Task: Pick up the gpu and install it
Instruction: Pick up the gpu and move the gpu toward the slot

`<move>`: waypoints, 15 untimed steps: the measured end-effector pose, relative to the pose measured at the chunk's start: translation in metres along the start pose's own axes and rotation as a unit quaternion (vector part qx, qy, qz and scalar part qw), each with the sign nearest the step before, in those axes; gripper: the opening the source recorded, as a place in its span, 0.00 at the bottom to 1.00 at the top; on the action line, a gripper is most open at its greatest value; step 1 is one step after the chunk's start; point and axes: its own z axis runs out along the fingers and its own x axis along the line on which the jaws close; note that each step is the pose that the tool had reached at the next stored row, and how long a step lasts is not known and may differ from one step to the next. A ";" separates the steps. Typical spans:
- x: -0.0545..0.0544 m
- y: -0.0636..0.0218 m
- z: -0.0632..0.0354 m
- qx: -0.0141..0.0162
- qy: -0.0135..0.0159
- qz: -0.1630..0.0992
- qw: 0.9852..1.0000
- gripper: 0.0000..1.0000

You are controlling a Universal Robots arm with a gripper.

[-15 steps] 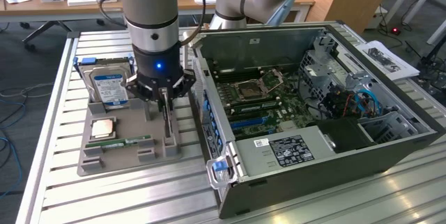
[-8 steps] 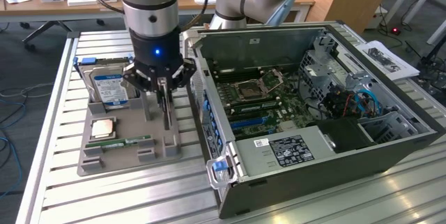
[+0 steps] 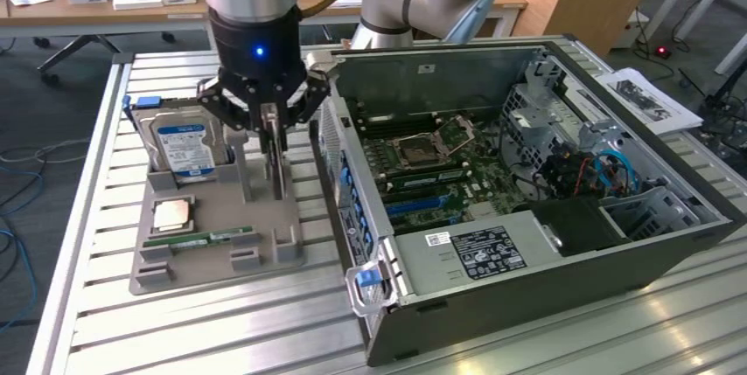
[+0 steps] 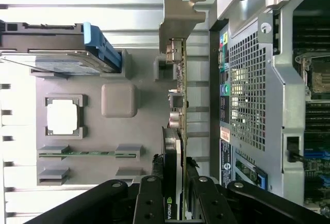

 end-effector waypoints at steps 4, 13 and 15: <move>0.000 0.0008 -0.0171 0.000 -0.001 0.000 1.000 0.27; -0.001 0.0026 -0.0533 0.000 -0.004 0.000 1.000 0.27; -0.002 0.0029 -0.0600 0.000 -0.005 0.000 1.000 0.27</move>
